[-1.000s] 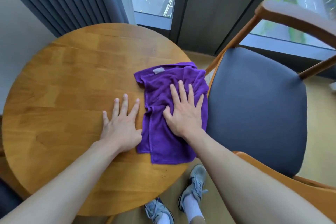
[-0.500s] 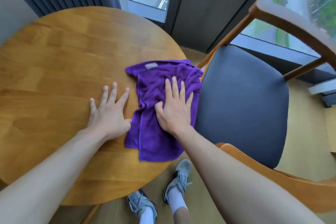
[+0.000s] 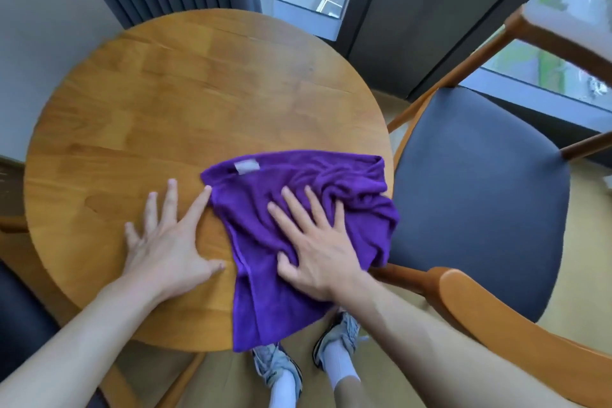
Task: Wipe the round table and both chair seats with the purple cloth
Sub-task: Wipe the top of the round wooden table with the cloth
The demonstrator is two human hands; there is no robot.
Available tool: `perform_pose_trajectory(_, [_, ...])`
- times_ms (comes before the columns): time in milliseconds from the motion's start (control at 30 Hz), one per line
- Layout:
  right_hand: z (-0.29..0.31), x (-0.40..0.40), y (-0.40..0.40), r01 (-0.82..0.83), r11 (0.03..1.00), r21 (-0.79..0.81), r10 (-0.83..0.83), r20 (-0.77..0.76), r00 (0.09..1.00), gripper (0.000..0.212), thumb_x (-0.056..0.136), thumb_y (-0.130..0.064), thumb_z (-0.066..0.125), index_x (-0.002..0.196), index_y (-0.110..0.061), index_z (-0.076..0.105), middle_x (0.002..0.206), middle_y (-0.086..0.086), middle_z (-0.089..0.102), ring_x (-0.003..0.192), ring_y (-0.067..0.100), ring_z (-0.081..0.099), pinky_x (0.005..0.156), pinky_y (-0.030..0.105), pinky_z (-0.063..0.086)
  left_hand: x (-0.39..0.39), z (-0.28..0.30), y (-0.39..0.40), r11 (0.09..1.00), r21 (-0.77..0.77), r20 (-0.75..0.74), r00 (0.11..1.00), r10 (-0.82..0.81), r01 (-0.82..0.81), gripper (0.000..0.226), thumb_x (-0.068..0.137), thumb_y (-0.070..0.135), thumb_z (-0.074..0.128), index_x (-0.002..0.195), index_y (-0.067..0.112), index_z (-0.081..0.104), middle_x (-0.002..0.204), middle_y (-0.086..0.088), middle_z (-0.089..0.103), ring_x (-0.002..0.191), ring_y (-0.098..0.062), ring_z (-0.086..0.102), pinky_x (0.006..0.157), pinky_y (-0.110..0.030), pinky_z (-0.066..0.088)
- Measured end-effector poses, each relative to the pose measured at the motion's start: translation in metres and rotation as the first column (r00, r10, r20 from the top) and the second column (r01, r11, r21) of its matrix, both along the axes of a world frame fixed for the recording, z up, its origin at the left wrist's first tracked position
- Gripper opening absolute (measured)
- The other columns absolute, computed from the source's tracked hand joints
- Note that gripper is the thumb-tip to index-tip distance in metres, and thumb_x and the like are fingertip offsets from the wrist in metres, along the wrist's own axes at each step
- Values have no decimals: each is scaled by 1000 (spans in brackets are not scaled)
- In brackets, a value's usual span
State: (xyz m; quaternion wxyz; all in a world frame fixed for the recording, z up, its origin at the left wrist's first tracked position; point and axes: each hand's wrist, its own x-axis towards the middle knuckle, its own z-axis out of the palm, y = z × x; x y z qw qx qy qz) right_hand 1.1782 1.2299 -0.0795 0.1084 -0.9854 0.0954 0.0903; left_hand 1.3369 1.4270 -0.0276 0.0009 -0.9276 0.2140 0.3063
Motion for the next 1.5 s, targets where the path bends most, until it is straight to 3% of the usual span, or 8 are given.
perform_pose_trajectory(233, [0,87,33,370,929,19,-370,7,929,78,91,-49,34,164,-30,14,173,2,1,158,34,-5,120,68,-5,-7,-5,13,999,12,-20,999,35,-35,128,69,64,80,153,58,-17,163,7,-38,155,-24,-24,123,-64,10])
perform_pose_trajectory(367, [1,34,55,-106,994,30,104,52,993,78,91,-46,43,162,-21,25,173,3,11,159,31,2,121,67,11,-10,-3,19,1000,-9,-18,999,27,-28,120,71,61,77,159,50,-3,164,9,-36,155,-21,-24,123,-63,8])
perform_pose_trajectory(500, [1,31,-18,-513,858,2,513,8,858,82,86,-48,48,162,-30,25,172,-4,14,159,25,12,125,56,11,-13,-1,21,998,-51,2,999,34,-34,119,65,72,78,160,42,13,167,8,-31,156,-19,-20,124,-61,8])
perform_pose_trajectory(767, [4,110,52,314,949,24,-315,40,948,82,86,-41,39,163,-19,22,172,4,11,159,30,5,125,61,3,-13,-2,21,995,-91,-32,999,34,-37,126,69,62,82,159,48,-5,167,9,-29,156,-19,-21,123,-62,5])
perform_pose_trajectory(933, [0,43,100,-131,991,29,128,66,989,77,88,-42,45,158,-11,32,172,9,14,159,33,4,122,66,13,1,6,53,984,-138,-57,991,-119,110,103,79,36,75,161,36,12,171,9,-15,158,-14,-10,126,-46,11])
perform_pose_trajectory(1133, [1,57,8,-695,718,-14,696,1,718,86,85,-50,50,163,-27,24,172,-3,12,159,22,6,127,52,2,-22,7,104,990,-78,-49,992,118,-121,119,76,56,82,159,49,-4,166,10,-32,155,-21,-24,125,-47,13])
perform_pose_trajectory(1367, [5,91,122,111,993,46,-114,75,991,78,86,-41,42,160,-19,31,170,5,21,158,30,12,125,58,4,-32,0,107,950,-175,-92,965,245,-258,113,80,43,83,160,48,4,168,14,-23,156,-17,-20,124,-46,19])
perform_pose_trajectory(1500, [3,49,159,-202,977,74,196,78,978,76,88,-37,44,159,-14,32,171,8,16,158,34,7,121,66,15,-28,2,114,943,-214,-95,966,241,-256,103,83,30,76,161,41,9,169,17,-14,157,-12,-14,122,-46,31])
